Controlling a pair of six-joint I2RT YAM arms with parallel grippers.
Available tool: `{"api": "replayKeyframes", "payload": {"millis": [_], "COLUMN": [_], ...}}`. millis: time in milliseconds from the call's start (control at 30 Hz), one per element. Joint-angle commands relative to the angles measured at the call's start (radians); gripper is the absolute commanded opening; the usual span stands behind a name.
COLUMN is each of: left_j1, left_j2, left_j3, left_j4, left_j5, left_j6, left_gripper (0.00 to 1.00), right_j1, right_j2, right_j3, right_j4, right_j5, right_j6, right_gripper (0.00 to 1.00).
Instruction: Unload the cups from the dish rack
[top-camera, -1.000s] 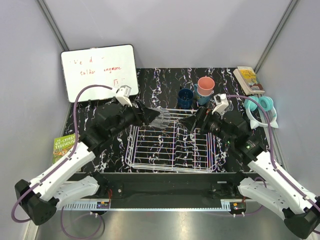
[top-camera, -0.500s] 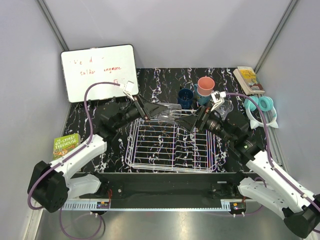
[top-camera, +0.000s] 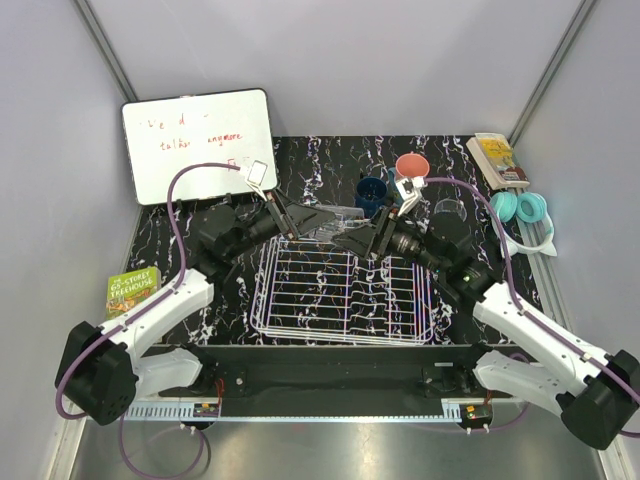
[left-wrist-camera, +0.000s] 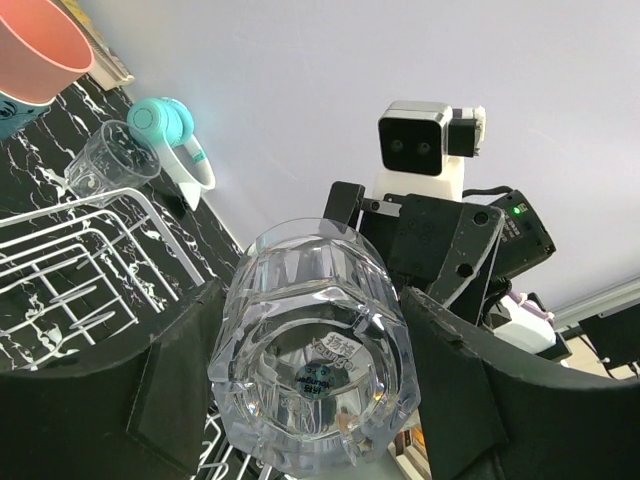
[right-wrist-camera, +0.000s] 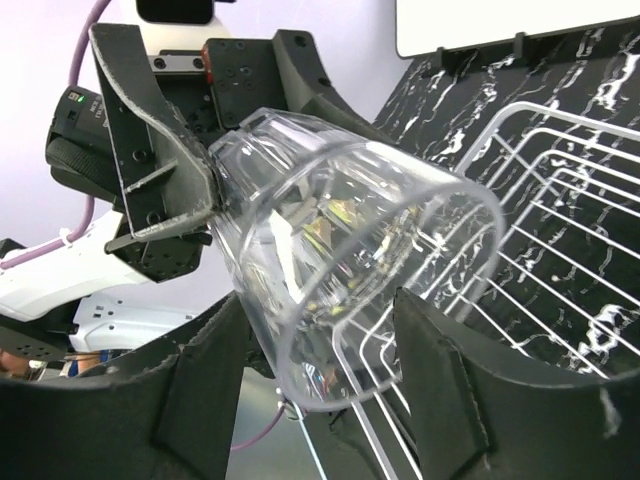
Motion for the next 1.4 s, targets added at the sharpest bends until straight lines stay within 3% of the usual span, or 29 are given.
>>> {"api": "replayKeyframes", "payload": {"millis": [0, 233, 333, 367, 433, 500, 533, 600, 633, 733, 967, 1100, 1233, 1367], "left_j1": [-0.004, -0.024, -0.033, -0.033, -0.033, -0.033, -0.033, -0.033, -0.033, -0.032, -0.025, -0.027, -0.027, -0.027], "left_j2": [-0.007, 0.014, 0.022, 0.023, 0.017, 0.008, 0.004, -0.016, -0.026, -0.068, -0.141, -0.188, -0.219, -0.220], "left_j3": [-0.004, -0.014, -0.022, -0.022, -0.016, -0.004, 0.018, 0.051, 0.090, 0.154, 0.185, 0.167, 0.150, 0.171], "left_j4": [0.119, 0.120, 0.120, 0.111, 0.096, 0.033, 0.001, -0.135, -0.253, -0.428, -0.587, -0.656, -0.764, -0.899], "left_j5": [0.028, 0.034, 0.034, 0.034, 0.035, 0.031, 0.021, 0.008, -0.033, -0.124, -0.324, -0.423, -0.523, -0.615], "left_j6": [-0.021, -0.026, -0.024, -0.021, -0.015, 0.022, 0.040, 0.124, 0.153, 0.253, 0.292, 0.267, 0.256, 0.243], "left_gripper": [0.00, 0.00, 0.00, 0.00, 0.00, 0.07, 0.30, 0.60, 0.85, 0.99, 0.99, 0.99, 0.99, 0.99], "right_j1": [0.034, 0.082, 0.092, 0.094, 0.094, 0.094, 0.094, 0.094, 0.095, 0.095, 0.092, 0.094, 0.088, 0.007], "right_j2": [0.034, 0.100, 0.106, 0.103, 0.094, 0.068, 0.059, 0.016, -0.015, -0.082, -0.170, -0.139, -0.005, 0.095], "right_j3": [0.060, 0.078, 0.074, 0.074, 0.074, 0.069, 0.066, 0.054, 0.049, 0.031, 0.055, 0.176, 0.339, 0.504], "right_j4": [0.094, 0.122, 0.119, 0.105, 0.085, 0.045, 0.030, -0.018, -0.056, -0.120, -0.310, -0.571, -0.836, -0.956], "right_j5": [-0.009, -0.003, 0.010, 0.017, 0.027, 0.051, 0.066, 0.108, 0.137, 0.189, 0.355, 0.667, 1.001, 1.099], "right_j6": [-0.005, -0.003, -0.002, -0.005, -0.013, -0.026, -0.031, -0.049, -0.054, -0.075, -0.108, -0.102, -0.124, -0.114], "right_gripper": [0.64, 0.32, 0.05, 0.01, 0.00, 0.00, 0.00, 0.00, 0.00, 0.00, 0.00, 0.00, 0.00, 0.00]}}
